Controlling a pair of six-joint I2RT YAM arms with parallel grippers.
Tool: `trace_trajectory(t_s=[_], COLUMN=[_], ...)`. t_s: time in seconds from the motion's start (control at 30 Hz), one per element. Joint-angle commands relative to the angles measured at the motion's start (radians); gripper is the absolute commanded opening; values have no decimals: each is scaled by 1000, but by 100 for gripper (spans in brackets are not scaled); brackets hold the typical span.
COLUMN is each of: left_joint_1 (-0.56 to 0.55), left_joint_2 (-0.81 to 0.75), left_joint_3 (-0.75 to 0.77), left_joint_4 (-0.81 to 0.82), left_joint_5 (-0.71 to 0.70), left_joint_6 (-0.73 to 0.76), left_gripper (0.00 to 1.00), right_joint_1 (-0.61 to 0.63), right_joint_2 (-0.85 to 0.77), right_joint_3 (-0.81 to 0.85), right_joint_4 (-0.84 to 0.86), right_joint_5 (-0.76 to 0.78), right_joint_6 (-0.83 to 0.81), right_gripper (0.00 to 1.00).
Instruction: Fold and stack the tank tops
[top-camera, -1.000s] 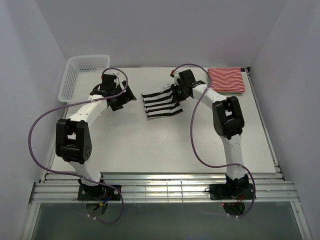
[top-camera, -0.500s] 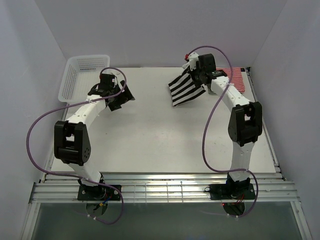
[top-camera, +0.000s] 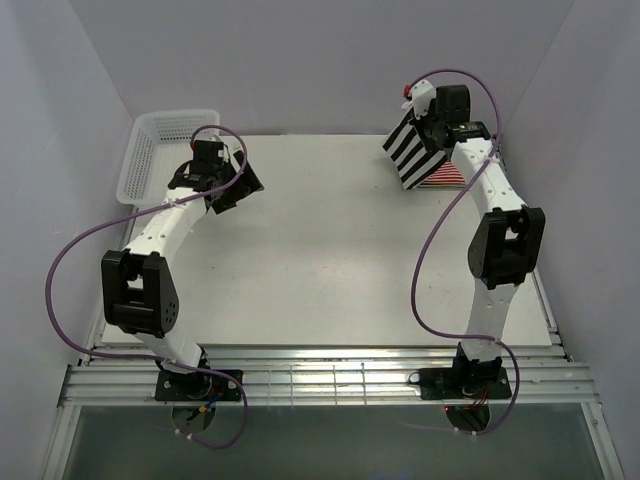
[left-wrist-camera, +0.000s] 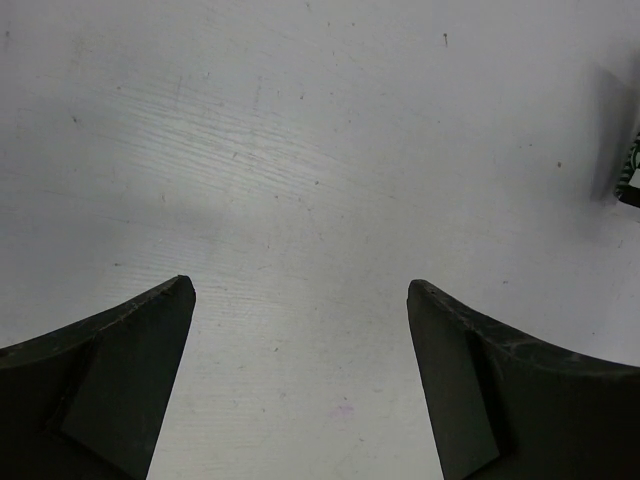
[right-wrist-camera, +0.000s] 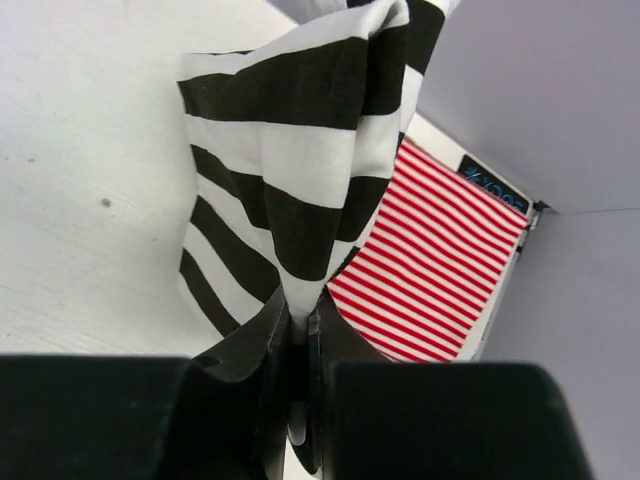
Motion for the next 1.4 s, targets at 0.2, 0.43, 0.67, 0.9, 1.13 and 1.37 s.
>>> trace_trajectory(t_s=[0.2, 0.43, 0.67, 0.9, 1.13, 1.37], left_joint_1=[12, 12, 14, 12, 14, 12], left_joint_2=[-27, -19, -13, 0, 59, 109], left_joint_3=[60, 61, 60, 61, 103, 124], left_joint_4=[41, 44, 49, 50, 38, 33], left_joint_5=[25, 34, 40, 45, 75, 91], left_joint_6=[-16, -13, -15, -13, 4, 1], left_gripper=[98, 98, 98, 98, 98, 98], right_joint_1=[-33, -55, -91, -130, -196, -252], right_joint_2=[57, 48, 34, 51, 115, 200], right_joint_3=[170, 212, 230, 232, 275, 290], right_joint_4=[-9, -29, -56, -63, -63, 5], right_joint_5=[2, -1, -70, -79, -148, -217], right_joint_6=[1, 7, 44, 50, 56, 75], right_gripper=[8, 8, 8, 8, 8, 8])
